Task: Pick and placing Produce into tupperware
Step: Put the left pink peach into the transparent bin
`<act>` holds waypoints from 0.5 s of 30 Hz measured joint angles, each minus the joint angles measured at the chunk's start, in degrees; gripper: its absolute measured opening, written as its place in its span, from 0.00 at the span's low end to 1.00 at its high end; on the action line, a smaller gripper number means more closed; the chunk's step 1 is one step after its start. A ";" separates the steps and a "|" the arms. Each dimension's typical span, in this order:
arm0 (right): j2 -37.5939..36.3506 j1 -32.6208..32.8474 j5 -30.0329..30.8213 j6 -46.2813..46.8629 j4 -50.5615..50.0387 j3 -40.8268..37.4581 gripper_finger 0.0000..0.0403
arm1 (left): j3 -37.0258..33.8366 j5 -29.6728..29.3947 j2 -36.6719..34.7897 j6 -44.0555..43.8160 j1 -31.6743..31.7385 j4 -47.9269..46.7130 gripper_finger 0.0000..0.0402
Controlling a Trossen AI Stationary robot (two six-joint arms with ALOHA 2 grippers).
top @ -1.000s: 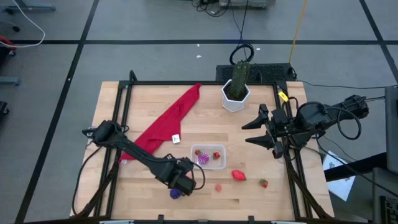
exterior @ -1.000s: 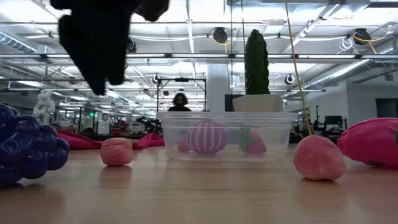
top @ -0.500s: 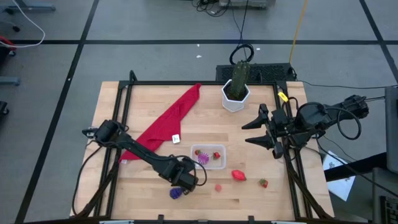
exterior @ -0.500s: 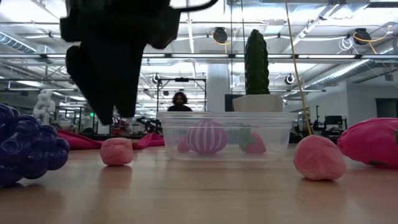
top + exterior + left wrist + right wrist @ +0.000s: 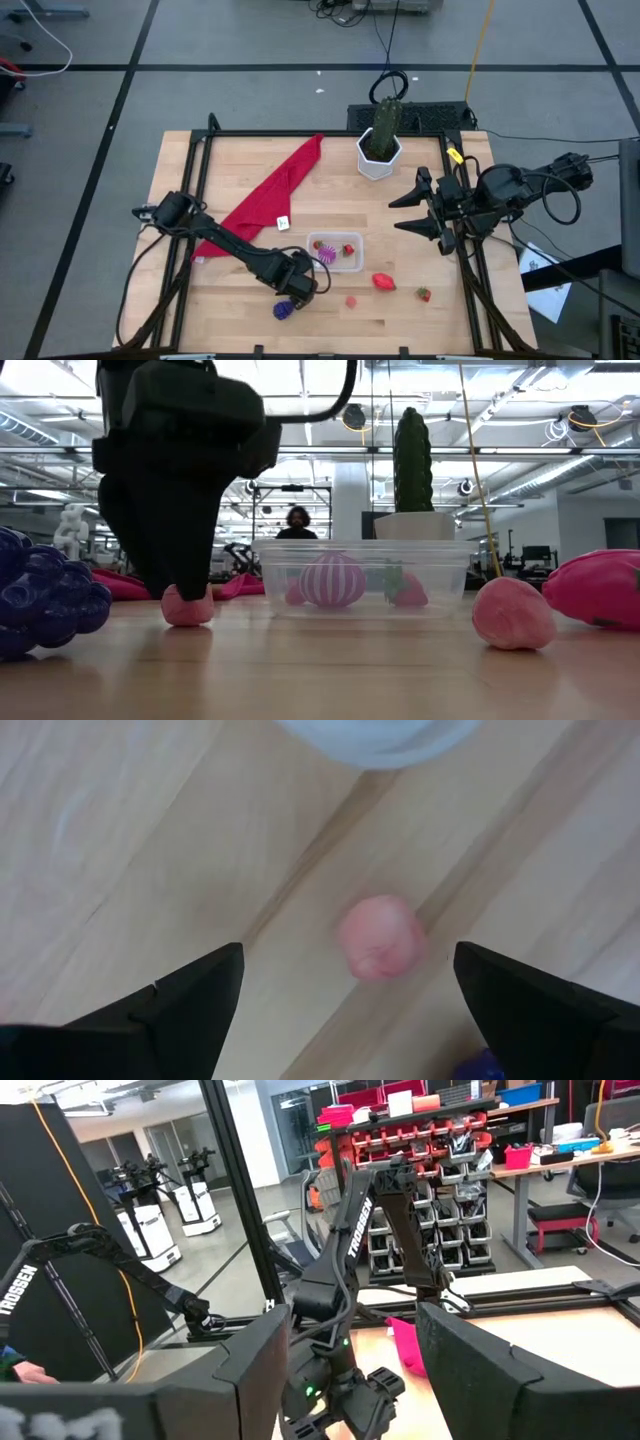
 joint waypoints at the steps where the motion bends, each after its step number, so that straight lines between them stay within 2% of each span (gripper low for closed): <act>1: 0.00 0.00 0.01 -0.09 0.00 0.00 0.52 | -0.22 0.07 0.00 -0.11 0.08 -0.02 0.91; 9: 0.01 0.00 0.01 -3.88 0.04 0.00 0.52 | -0.39 -0.15 0.00 1.30 0.36 3.10 0.90; 15: -0.01 0.00 0.01 -3.88 0.04 0.00 0.52 | -0.39 -0.54 0.00 1.44 0.68 2.93 0.77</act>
